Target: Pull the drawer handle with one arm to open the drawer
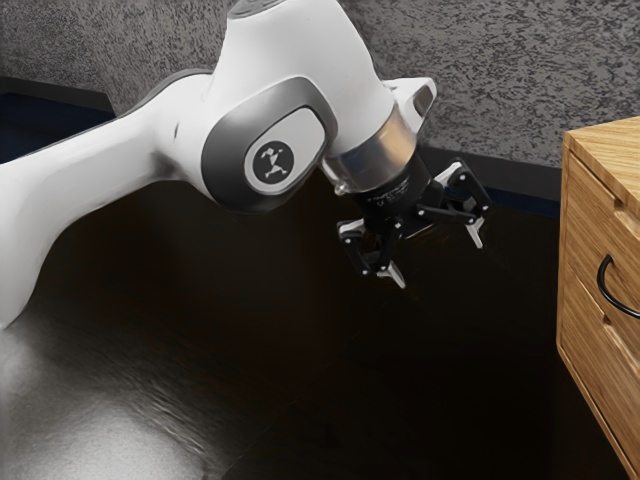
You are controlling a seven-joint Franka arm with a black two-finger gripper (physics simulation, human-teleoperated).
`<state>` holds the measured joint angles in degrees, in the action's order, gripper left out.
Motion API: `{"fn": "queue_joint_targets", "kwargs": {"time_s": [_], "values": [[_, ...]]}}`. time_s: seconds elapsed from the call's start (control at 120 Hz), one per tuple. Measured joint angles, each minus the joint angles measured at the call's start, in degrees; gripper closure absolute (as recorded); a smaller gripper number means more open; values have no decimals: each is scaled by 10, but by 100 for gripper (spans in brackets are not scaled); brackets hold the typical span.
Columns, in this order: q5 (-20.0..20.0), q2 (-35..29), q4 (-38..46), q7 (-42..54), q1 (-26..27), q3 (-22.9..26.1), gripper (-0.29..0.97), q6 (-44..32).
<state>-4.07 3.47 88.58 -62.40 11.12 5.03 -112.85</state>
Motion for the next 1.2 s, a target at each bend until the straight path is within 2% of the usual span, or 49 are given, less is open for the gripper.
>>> {"fn": "queue_joint_targets", "kwargs": {"time_s": [0.075, 0.3, 0.55, 0.85, 1.2], "values": [[-1, 0, 1, -4, -2, 2, 0, -4], [1, -1, 0, -12, 40, 4, 0, -6], [7, 0, -18, -19, 28, 4, 0, 14], [11, 11, -33, -25, 44, 8, 0, 25], [10, 75, -94, -27, 47, 10, 0, 25]]}}
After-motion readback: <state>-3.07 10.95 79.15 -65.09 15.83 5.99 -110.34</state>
